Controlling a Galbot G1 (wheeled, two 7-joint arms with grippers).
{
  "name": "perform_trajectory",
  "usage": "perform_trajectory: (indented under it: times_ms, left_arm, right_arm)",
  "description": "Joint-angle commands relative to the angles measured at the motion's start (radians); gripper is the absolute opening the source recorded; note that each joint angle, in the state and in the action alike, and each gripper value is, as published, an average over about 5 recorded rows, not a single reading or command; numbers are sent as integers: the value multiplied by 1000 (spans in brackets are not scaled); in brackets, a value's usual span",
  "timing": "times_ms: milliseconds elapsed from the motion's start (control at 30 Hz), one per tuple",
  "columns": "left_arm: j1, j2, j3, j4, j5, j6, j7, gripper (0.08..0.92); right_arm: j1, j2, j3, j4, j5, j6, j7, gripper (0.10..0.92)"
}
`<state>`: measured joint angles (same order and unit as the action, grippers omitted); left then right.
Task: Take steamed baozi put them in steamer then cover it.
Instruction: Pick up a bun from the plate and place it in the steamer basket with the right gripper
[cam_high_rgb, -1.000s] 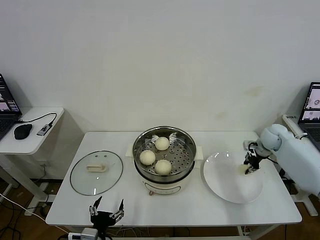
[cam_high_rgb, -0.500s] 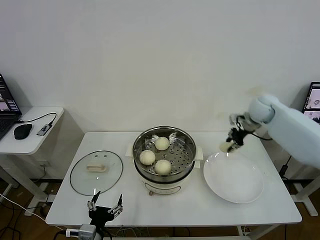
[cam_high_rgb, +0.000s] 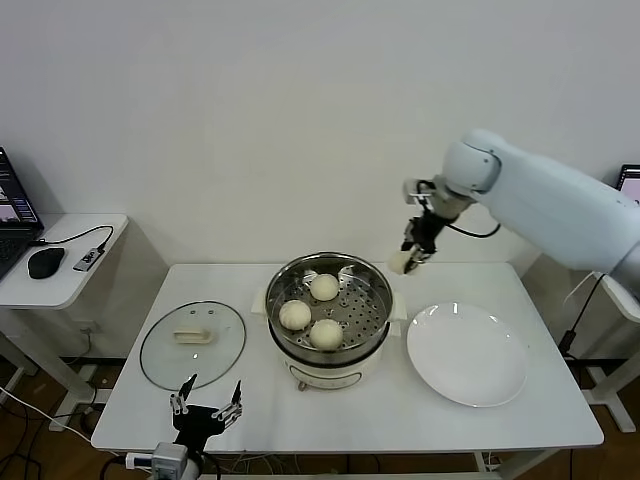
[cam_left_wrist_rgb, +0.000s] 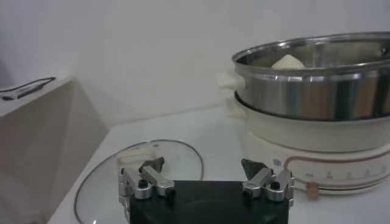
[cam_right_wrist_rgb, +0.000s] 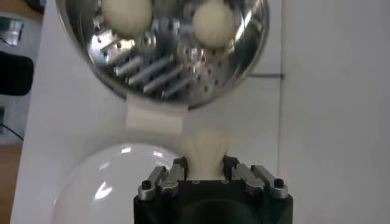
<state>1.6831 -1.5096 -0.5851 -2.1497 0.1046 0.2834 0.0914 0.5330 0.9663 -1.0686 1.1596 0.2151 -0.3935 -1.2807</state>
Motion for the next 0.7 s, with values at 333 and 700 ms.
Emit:
perform_trajectory:
  times_ms: [333,700]
  left_arm:
    - [-7,4,-8,-1,-21,4,-1,823]
    - [-14,3,-7,8,-27,6,-1,823]
  right_arm:
    - [6,191,-83,-13,57,-78,31,399]
    - [-94,215,-65,-43,-40,-100,61,399]
